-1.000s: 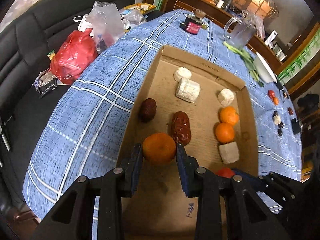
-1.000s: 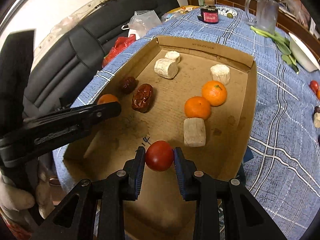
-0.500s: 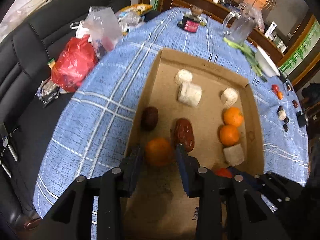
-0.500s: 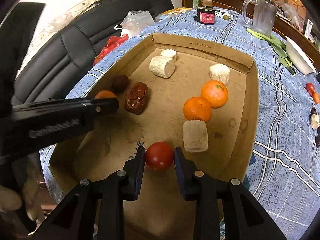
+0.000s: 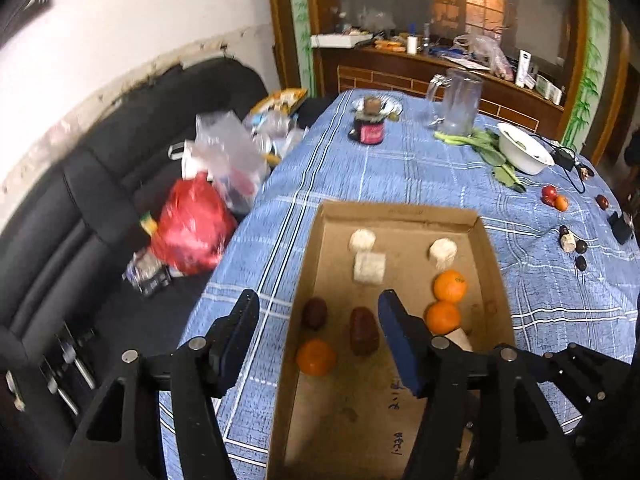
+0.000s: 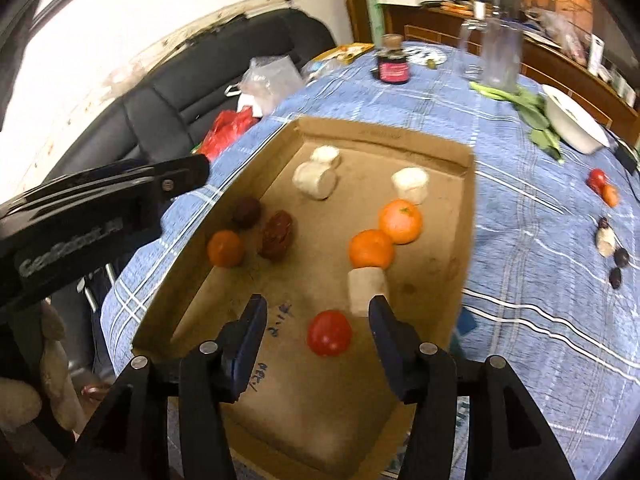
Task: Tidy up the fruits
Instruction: 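Withdraw both grippers from the tray toward the remaining fruit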
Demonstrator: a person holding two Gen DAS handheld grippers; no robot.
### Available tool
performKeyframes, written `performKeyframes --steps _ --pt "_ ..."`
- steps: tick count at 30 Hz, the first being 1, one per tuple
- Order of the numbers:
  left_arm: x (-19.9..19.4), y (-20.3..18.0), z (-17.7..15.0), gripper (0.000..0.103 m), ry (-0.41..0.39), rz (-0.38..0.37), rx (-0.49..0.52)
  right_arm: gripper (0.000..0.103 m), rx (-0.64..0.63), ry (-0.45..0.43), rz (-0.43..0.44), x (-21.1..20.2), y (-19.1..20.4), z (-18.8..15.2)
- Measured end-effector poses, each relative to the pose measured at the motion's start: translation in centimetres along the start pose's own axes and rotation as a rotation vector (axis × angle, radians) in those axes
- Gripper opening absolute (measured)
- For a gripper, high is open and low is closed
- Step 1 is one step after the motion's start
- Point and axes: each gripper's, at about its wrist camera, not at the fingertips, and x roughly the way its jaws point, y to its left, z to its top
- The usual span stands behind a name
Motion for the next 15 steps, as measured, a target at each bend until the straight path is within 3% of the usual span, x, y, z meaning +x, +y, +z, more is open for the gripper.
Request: performKeyframes --steps 7,15 --pt "-1.0 -2.6 0.7 0.065 -0.020 -0.020 0.073 0.058 0.121 -0.051 -0.054 -1.8 -3.1 -0.3" --pt "-0.6 -5.4 0.3 0.065 0.008 -0.050 0.135 0.058 0.217 -0.055 -0.073 -2.6 -6.0 -1.3"
